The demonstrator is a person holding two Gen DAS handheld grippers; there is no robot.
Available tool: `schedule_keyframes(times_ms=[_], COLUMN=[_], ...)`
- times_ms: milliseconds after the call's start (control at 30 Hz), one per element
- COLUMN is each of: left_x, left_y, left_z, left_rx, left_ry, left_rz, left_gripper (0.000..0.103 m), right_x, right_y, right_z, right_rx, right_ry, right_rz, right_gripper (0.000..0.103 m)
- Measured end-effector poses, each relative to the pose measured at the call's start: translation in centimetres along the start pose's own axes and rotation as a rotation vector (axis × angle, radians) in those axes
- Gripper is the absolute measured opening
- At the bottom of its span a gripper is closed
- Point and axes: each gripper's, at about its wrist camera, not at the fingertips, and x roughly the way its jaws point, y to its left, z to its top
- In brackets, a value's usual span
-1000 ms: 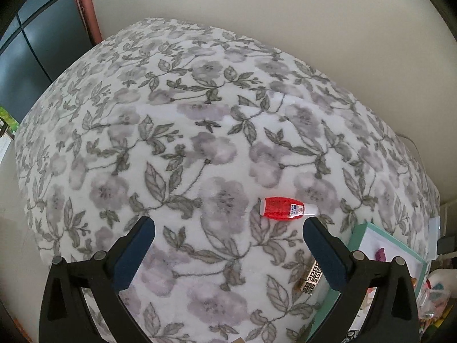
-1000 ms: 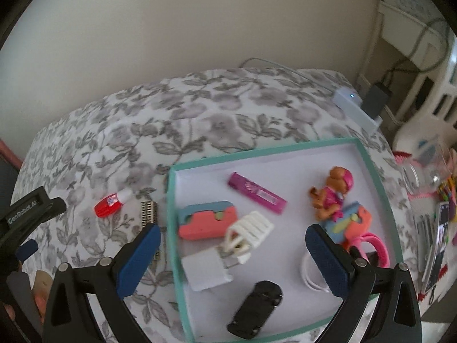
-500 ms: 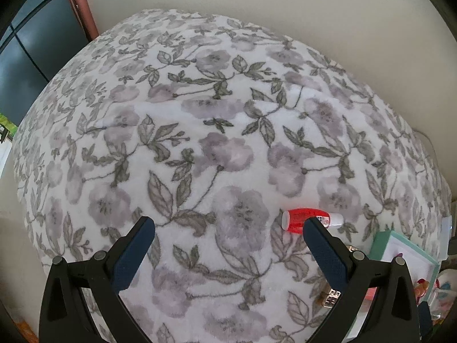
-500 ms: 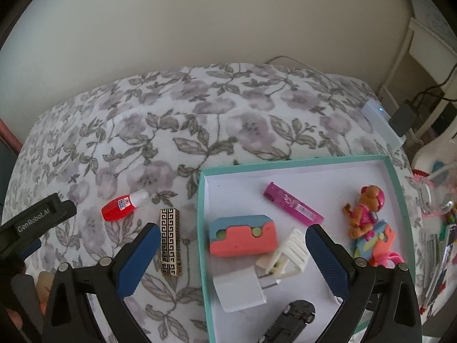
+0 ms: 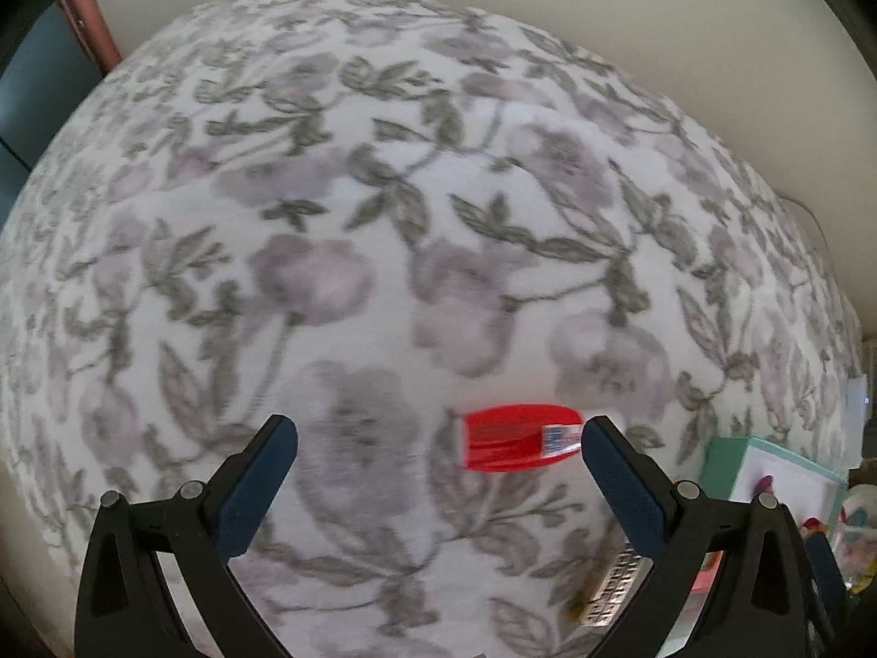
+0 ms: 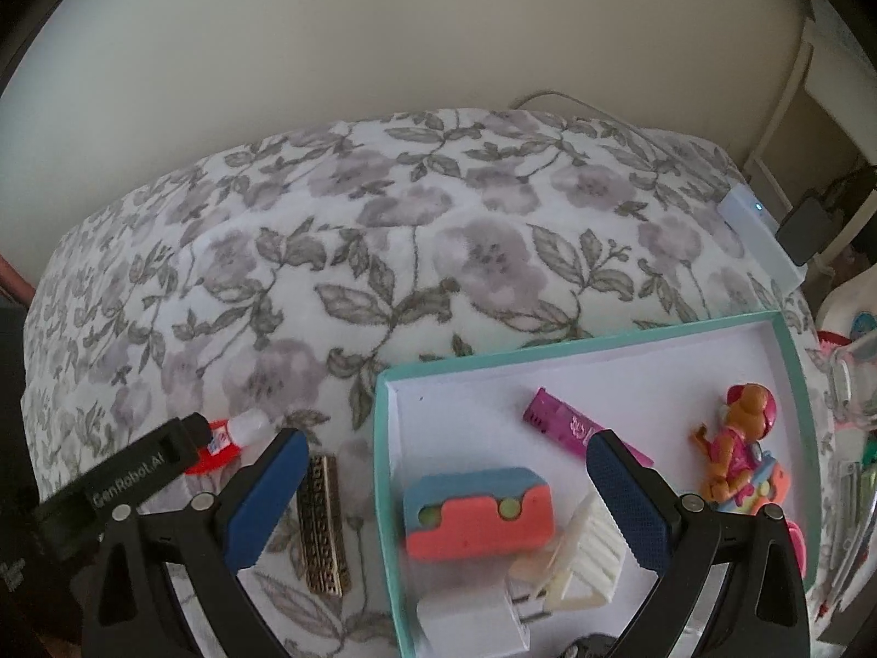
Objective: Organize rigid objects
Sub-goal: 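Grasp the red glue bottle with the left gripper while the right gripper grasps the gold bracelet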
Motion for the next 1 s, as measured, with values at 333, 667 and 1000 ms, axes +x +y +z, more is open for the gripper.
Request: schedule_keyframes(times_ms=[333,667,1000], left_x=[1.2,2.7,3.3], left_y=[-2.3,-5.2,-5.4], left_z=[0.4,0.2,0.5], left_rx=[0.045,0.087,0.067], left_ry=[-0.017,-0.002,-0.003], left_rz=[-0.013,-0.027,-0.046], left_gripper=[0.103,0.103,0.103], right_x=[0.8,0.6,0.7], right_y=[-1.8,-2.4,-2.4], right_z=[0.5,0.5,0.4], right_rx=[0.055,0.077,0.076], right_ry=[0.014,0.021,0.03], right_rz=[0.01,0.02,0.017], right_gripper=[0.103,0.103,0.103])
